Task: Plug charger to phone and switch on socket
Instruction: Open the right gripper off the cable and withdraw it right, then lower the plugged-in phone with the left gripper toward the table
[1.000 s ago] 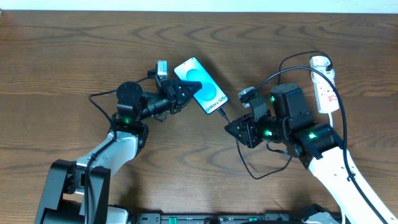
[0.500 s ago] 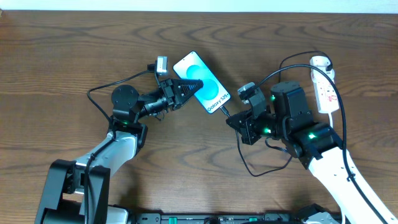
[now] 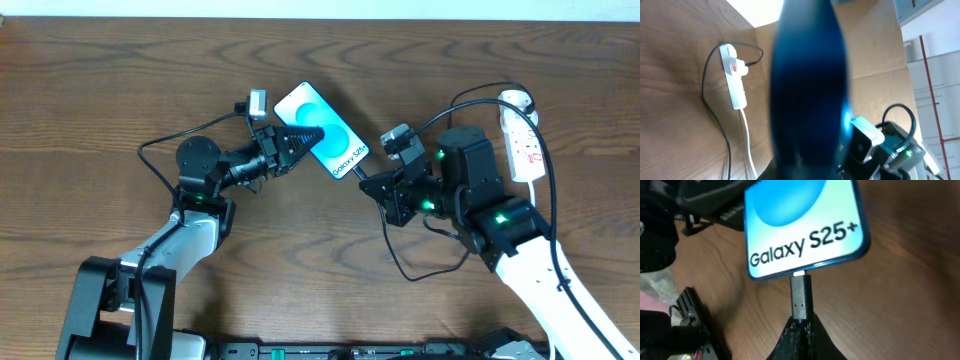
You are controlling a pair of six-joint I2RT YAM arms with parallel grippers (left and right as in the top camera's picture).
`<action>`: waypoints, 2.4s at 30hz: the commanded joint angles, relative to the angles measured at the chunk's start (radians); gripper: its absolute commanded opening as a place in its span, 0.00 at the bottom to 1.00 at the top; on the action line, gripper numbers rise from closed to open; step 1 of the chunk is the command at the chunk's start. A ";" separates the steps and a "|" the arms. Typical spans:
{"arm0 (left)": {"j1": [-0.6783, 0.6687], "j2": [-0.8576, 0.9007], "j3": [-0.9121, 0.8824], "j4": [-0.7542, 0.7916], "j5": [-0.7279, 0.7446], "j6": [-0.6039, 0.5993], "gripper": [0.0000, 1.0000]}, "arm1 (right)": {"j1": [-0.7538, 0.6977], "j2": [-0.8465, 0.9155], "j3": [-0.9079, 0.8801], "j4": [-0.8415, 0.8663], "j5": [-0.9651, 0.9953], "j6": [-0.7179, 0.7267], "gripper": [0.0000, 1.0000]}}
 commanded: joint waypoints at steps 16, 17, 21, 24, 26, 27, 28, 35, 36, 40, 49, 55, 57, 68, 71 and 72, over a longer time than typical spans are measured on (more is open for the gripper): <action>-0.039 -0.010 0.026 -0.016 -0.086 0.005 0.07 | -0.009 -0.106 0.019 -0.068 0.034 0.016 0.57; -0.039 -0.010 0.030 -0.016 -0.093 0.005 0.07 | -0.017 -0.120 0.020 -0.072 0.034 0.016 0.60; -0.039 -0.010 0.085 -0.085 -0.094 0.005 0.07 | -0.112 -0.278 0.019 -0.081 0.046 0.016 0.78; -0.054 -0.010 0.174 -0.256 -0.091 0.092 0.07 | -0.176 -0.403 0.019 -0.087 0.193 0.039 0.86; -0.071 -0.010 0.232 -0.388 -0.087 0.161 0.07 | -0.188 -0.443 0.019 -0.097 0.259 0.039 0.88; -0.080 -0.010 0.260 -0.453 -0.087 0.193 0.07 | -0.190 -0.459 0.019 -0.105 0.291 0.039 0.89; -0.087 -0.010 0.281 -0.502 -0.087 0.221 0.07 | -0.190 -0.469 0.019 -0.113 0.317 0.039 0.89; -0.114 -0.010 0.415 -0.737 -0.090 0.351 0.07 | -0.190 -0.471 0.019 -0.141 0.348 0.039 0.92; -0.114 -0.010 0.424 -0.742 -0.090 0.355 0.07 | -0.190 -0.471 0.019 -0.141 0.348 0.039 0.94; -0.114 -0.010 0.463 -0.785 -0.091 0.389 0.07 | -0.190 -0.471 0.019 -0.154 0.347 0.039 0.99; -0.114 -0.010 0.577 -0.855 -0.134 0.438 0.07 | -0.190 -0.471 0.019 -0.222 0.347 0.038 0.99; -0.114 -0.010 0.675 -1.015 -0.204 0.502 0.07 | -0.190 -0.461 0.018 -0.282 0.347 0.039 0.99; -0.114 -0.010 0.698 -1.050 -0.229 0.527 0.07 | -0.190 -0.455 0.018 -0.297 0.348 0.038 0.99; -0.114 0.024 0.796 -1.440 -0.218 0.779 0.07 | -0.190 -0.366 0.018 -0.317 0.346 0.039 0.99; -0.114 0.035 0.796 -1.460 -0.134 0.842 0.07 | -0.190 -0.338 0.018 -0.317 0.346 0.039 0.99; -0.114 0.039 0.796 -1.461 -0.100 0.863 0.07 | -0.190 -0.329 0.018 -0.317 0.346 0.039 0.99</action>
